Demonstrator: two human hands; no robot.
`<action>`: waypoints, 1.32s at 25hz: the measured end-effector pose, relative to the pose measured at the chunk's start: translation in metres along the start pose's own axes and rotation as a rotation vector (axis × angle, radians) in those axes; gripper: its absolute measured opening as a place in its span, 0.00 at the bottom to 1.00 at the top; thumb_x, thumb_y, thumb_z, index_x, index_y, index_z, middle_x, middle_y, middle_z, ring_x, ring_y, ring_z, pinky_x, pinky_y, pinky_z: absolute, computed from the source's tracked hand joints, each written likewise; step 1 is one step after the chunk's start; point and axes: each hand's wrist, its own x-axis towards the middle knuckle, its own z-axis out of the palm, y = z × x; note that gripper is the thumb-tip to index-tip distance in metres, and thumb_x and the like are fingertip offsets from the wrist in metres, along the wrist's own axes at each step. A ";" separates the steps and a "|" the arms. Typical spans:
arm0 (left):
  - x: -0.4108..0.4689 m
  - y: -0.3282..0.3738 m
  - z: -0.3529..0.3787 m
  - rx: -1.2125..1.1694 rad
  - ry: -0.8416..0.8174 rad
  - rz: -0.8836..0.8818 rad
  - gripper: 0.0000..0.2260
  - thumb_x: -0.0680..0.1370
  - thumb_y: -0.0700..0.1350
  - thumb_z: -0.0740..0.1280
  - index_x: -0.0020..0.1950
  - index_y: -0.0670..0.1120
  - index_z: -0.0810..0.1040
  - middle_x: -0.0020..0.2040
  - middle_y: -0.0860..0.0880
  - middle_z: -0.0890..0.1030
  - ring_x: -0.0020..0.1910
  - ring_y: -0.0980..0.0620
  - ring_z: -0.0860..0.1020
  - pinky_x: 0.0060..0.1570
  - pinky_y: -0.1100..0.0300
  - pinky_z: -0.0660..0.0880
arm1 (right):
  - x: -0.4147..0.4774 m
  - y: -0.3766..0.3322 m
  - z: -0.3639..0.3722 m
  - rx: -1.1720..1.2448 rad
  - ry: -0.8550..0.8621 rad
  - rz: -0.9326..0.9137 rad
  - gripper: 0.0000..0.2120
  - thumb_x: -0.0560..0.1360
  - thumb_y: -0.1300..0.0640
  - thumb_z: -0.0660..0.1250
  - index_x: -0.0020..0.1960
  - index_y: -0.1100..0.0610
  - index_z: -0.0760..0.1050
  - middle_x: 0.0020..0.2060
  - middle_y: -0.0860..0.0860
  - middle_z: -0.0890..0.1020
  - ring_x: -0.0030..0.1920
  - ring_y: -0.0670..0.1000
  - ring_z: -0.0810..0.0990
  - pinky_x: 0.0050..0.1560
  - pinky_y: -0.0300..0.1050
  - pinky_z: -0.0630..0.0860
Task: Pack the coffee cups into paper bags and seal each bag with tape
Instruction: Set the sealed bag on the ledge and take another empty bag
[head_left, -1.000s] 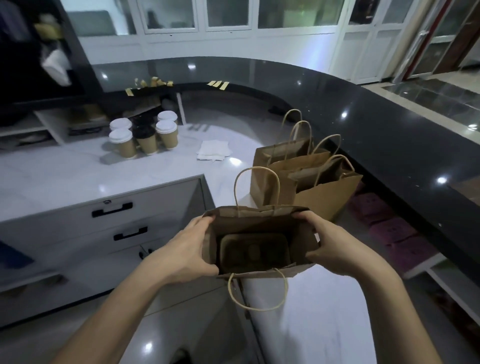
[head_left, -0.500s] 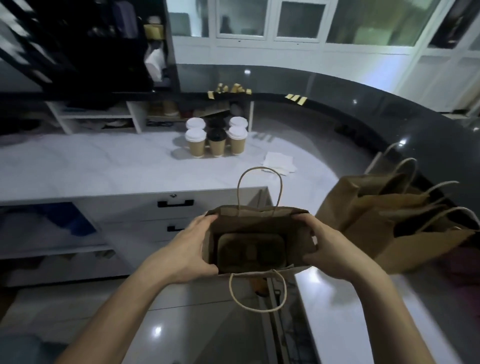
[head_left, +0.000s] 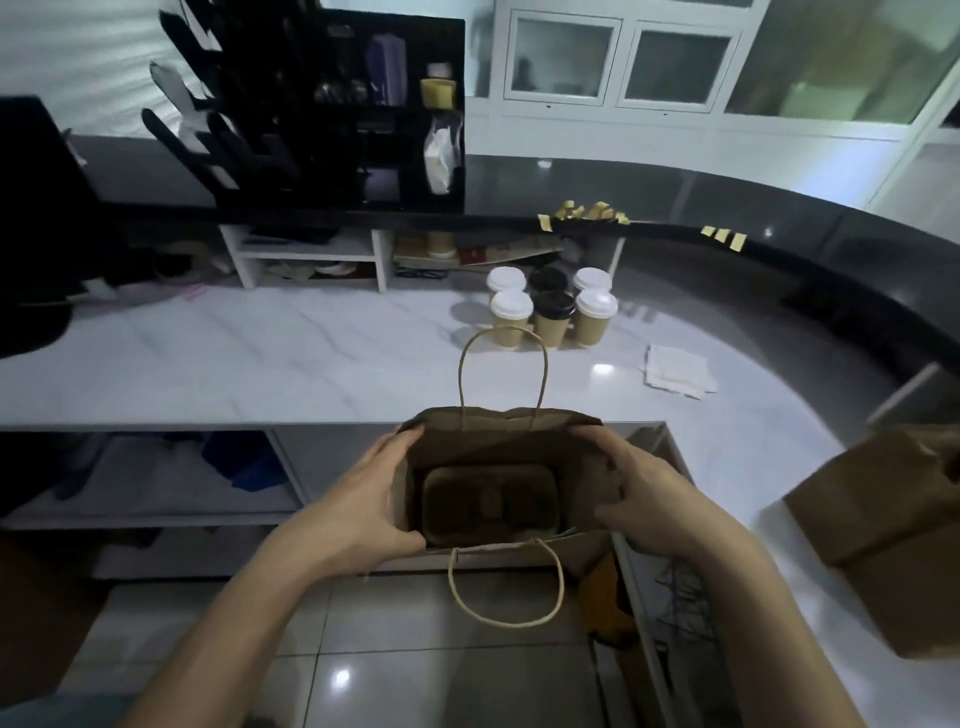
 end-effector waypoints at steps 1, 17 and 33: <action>-0.002 -0.013 -0.009 -0.003 0.009 -0.006 0.48 0.71 0.49 0.77 0.81 0.60 0.48 0.75 0.64 0.54 0.70 0.61 0.62 0.68 0.64 0.62 | 0.009 -0.011 0.006 0.005 -0.002 -0.013 0.39 0.76 0.64 0.69 0.78 0.39 0.57 0.58 0.46 0.74 0.42 0.40 0.73 0.35 0.31 0.67; 0.048 -0.110 -0.093 -0.105 0.136 -0.107 0.49 0.69 0.48 0.77 0.81 0.61 0.50 0.77 0.64 0.55 0.74 0.62 0.61 0.73 0.60 0.64 | 0.163 -0.090 0.027 -0.019 -0.042 -0.185 0.36 0.75 0.61 0.68 0.77 0.41 0.60 0.58 0.43 0.75 0.40 0.37 0.72 0.45 0.37 0.67; 0.208 -0.142 -0.147 -0.131 0.220 -0.179 0.45 0.70 0.48 0.77 0.79 0.64 0.54 0.75 0.64 0.60 0.69 0.60 0.65 0.64 0.59 0.72 | 0.351 -0.076 -0.006 0.062 -0.091 -0.215 0.39 0.73 0.65 0.67 0.78 0.41 0.59 0.57 0.44 0.73 0.38 0.37 0.70 0.38 0.30 0.66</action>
